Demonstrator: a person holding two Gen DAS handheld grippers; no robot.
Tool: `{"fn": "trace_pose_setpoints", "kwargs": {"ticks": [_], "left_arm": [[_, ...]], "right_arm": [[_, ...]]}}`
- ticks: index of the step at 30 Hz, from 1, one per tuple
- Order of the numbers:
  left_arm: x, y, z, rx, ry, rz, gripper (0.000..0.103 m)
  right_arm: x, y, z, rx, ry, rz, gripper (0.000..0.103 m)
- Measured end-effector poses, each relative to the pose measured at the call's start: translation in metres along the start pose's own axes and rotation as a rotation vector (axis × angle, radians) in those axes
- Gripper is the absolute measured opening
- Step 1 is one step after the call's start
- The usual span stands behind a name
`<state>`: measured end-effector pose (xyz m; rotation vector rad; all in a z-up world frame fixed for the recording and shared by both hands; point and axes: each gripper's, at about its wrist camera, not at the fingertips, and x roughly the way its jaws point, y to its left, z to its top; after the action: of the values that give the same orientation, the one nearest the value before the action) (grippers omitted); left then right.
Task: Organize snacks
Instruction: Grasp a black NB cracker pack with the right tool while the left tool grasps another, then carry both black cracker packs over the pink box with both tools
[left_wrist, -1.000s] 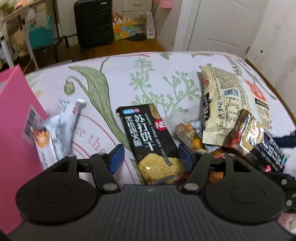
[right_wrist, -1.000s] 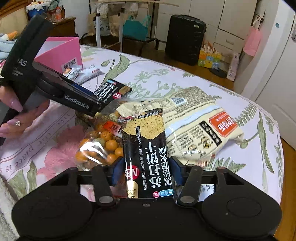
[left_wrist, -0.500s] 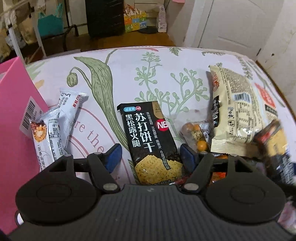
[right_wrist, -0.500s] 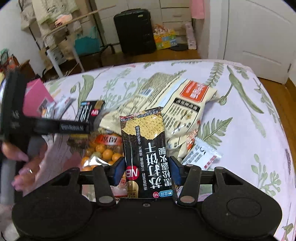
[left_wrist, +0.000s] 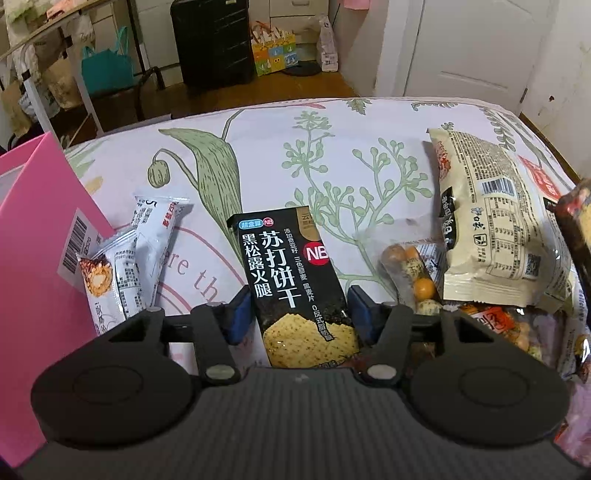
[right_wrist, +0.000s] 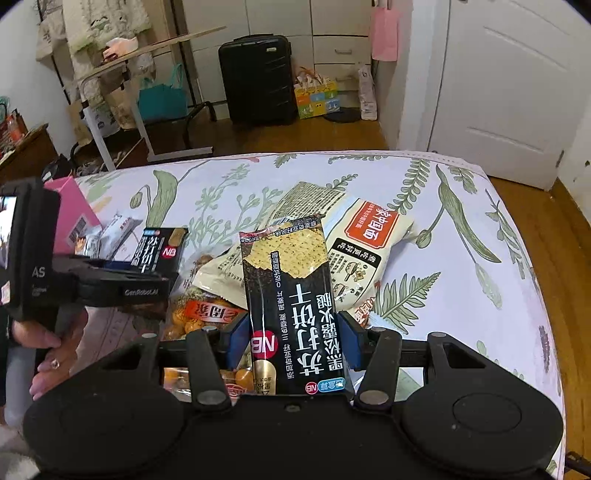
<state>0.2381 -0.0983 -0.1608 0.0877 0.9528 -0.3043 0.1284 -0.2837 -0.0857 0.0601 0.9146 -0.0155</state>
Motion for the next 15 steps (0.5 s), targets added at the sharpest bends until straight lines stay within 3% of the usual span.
{"fn": "trace_pose_setpoints", "kwargs": {"ticks": [8,15], "left_arm": [[-0.012,0.015,-0.002,-0.115,0.078,-0.085,0.051],[-0.047,0.027,-0.014,-0.196,0.064,-0.127,0.05]], "right_arm": [[-0.001,0.008,-0.008,0.115,0.044,0.12,0.056],[0.006,0.023,-0.011,0.184,0.045,0.192,0.056]]}}
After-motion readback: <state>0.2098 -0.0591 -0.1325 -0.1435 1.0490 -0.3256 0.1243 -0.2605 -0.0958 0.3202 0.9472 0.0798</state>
